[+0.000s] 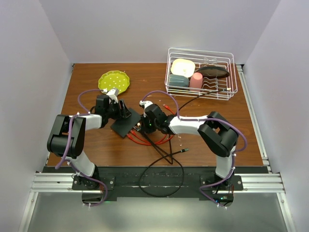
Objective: Insert the plug into the switch port
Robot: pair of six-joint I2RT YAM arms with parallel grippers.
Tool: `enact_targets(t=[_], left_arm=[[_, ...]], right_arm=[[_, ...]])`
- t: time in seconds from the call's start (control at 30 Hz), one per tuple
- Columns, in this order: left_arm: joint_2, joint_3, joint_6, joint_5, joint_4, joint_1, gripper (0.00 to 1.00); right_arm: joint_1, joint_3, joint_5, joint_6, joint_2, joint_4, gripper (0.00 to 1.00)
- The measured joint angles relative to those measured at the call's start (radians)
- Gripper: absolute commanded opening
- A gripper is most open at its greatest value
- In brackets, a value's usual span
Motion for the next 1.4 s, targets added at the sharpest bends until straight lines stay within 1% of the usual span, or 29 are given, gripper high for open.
enact_targets(t=[0.13,0.3,0.57,0.73,0.8,0.97,1.1,1.3,1.4], left_arm=[[-0.003,-0.002,0.013,0.004,0.000,0.000,0.61],[-0.011,-0.023,0.022,0.018,0.032,0.000,0.65],[0.001,-0.060,0.020,0.080,0.143,0.004,0.71],[0.033,-0.072,0.012,0.134,0.238,0.009,0.70],[0.041,-0.081,0.011,0.148,0.272,0.010,0.68],[0.050,-0.098,0.012,0.169,0.324,0.013,0.66],[0.052,-0.110,0.013,0.195,0.347,0.014,0.66],[0.052,-0.121,0.014,0.225,0.364,0.014,0.71],[0.053,-0.126,0.014,0.235,0.375,0.014,0.71]], right_arm=[[-0.002,0.000,-0.007,-0.018,0.006,0.004,0.00],[-0.011,0.004,-0.038,-0.069,0.023,0.010,0.00],[-0.017,0.007,-0.068,-0.139,0.029,0.011,0.00],[-0.021,0.008,-0.078,-0.163,0.029,0.009,0.00],[-0.021,0.009,-0.080,-0.174,0.029,0.005,0.00],[-0.026,0.011,-0.098,-0.208,0.026,-0.013,0.00],[-0.038,0.011,-0.135,-0.242,0.018,-0.042,0.00],[-0.050,0.011,-0.193,-0.287,0.016,-0.059,0.00],[-0.051,0.008,-0.208,-0.298,0.014,-0.060,0.00]])
